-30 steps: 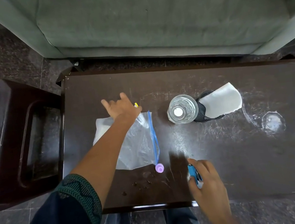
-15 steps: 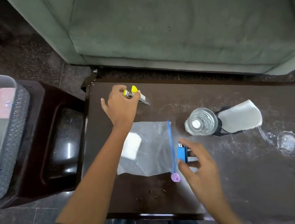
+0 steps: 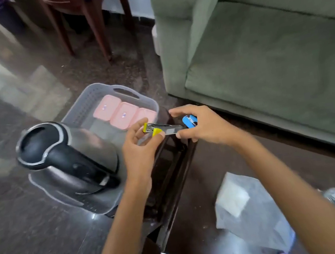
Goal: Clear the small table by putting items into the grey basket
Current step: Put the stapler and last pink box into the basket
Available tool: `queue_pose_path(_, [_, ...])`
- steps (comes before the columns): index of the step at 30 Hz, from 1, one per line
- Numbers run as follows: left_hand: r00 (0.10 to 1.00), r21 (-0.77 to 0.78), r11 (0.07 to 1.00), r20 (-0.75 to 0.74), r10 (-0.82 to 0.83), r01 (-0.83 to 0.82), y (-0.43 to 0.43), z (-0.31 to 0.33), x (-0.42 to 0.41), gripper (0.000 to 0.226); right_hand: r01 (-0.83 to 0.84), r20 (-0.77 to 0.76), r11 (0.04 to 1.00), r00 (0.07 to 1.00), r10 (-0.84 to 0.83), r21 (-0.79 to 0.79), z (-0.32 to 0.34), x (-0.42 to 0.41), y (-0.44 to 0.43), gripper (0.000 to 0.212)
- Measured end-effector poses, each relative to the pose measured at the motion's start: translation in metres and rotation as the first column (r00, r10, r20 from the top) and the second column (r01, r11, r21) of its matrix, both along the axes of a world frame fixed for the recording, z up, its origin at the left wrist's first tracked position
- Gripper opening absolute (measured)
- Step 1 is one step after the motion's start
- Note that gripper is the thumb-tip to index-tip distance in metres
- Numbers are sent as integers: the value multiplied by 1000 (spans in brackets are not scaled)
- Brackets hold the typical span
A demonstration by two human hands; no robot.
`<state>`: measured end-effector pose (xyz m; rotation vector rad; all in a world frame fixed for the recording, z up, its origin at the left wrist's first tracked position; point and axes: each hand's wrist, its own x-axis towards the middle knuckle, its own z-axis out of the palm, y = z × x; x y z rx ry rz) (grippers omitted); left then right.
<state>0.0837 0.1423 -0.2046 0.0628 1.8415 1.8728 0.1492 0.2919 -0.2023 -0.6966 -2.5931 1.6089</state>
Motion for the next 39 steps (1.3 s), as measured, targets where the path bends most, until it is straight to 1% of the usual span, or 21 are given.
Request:
queue_pose_path(1, [1000, 18, 1000, -1, 24, -24, -7, -1, -6, 37, -111, 69, 992, 992, 107, 64, 1, -18, -1, 57])
queue_pose_path(2, [999, 43, 998, 8, 49, -49, -14, -3, -13, 39, -195, 133, 974, 975, 180, 115, 2, -34, -4, 59])
queue_pose_path(5, [991, 85, 989, 61, 115, -120, -23, -10, -21, 43, -302, 248, 940, 934, 259, 156, 2, -64, -11, 58])
queue_pose_path(8, [982, 97, 978, 52, 180, -185, -29, -17, -27, 47, -410, 286, 873, 898, 336, 263, -1, -89, -22, 48])
queue_pose_path(11, [967, 69, 965, 44, 250, -253, -26, -21, -27, 50, -522, 356, 776, 843, 404, 355, -5, -109, -30, 41])
queue_pose_path(15, [945, -90, 945, 66, 320, -314, -22, -33, -25, 67, -574, 440, 688, 809, 390, 444, -10, -126, -30, 41])
queue_pose_path(16, [938, -127, 938, 85, 335, -323, -21, -35, -24, 66, -600, 465, 642, 792, 395, 477, -11, -129, -33, 41])
queue_pose_path(18, [925, -182, 921, 106, 366, -344, -20, -39, -21, 63, -670, 534, 509, 741, 408, 541, -13, -138, -47, 39])
queue_pose_path(20, [910, -205, 906, 118, 397, -369, -17, -42, -19, 65, -729, 601, 366, 684, 414, 578, -18, -148, -66, 34])
queue_pose_path(21, [905, -212, 902, 127, 407, -376, -16, -43, -20, 67, -749, 625, 310, 660, 417, 585, -22, -152, -74, 33])
queue_pose_path(25, [886, -220, 904, 213, 411, -366, -14, -51, -22, 68, -802, 697, 179, 587, 411, 570, -36, -155, -92, 30])
queue_pose_path(27, [885, -233, 905, 228, 406, -356, -12, -53, -25, 68, -814, 710, 112, 557, 430, 570, -42, -153, -95, 30])
queue_pose_path(29, [874, -225, 904, 254, 415, -364, -11, -54, -30, 70, -810, 703, 82, 550, 451, 581, -47, -151, -97, 31])
queue_pose_path(31, [853, -230, 909, 325, 409, -349, -11, -54, -35, 68, -807, 700, 78, 551, 455, 585, -54, -151, -99, 32])
queue_pose_path(33, [835, -216, 917, 381, 396, -336, -13, -60, -40, 71, -828, 715, 97, 530, 456, 552, -56, -151, -102, 33])
queue_pose_path(34, [835, -207, 916, 379, 398, -343, -12, -65, -41, 74, -841, 719, 125, 519, 463, 527, -57, -151, -102, 32])
queue_pose_path(35, [836, -194, 913, 368, 407, -359, -10, -74, -41, 78, -845, 707, 175, 522, 477, 506, -55, -151, -99, 32])
queue_pose_path(36, [834, -185, 909, 362, 416, -373, -10, -78, -41, 79, -835, 680, 260, 546, 489, 484, -53, -151, -93, 34])
queue_pose_path(37, [826, -184, 905, 370, 425, -383, -10, -79, -42, 75, -800, 629, 384, 599, 495, 460, -49, -151, -86, 37])
queue_pose_path(38, [820, -187, 900, 372, 436, -394, -10, -71, -44, 71, -729, 548, 547, 678, 490, 412, -44, -152, -78, 38])
queue_pose_path(39, [816, -192, 897, 373, 442, -398, -11, -64, -46, 70, -615, 441, 729, 767, 466, 299, -39, -152, -70, 36])
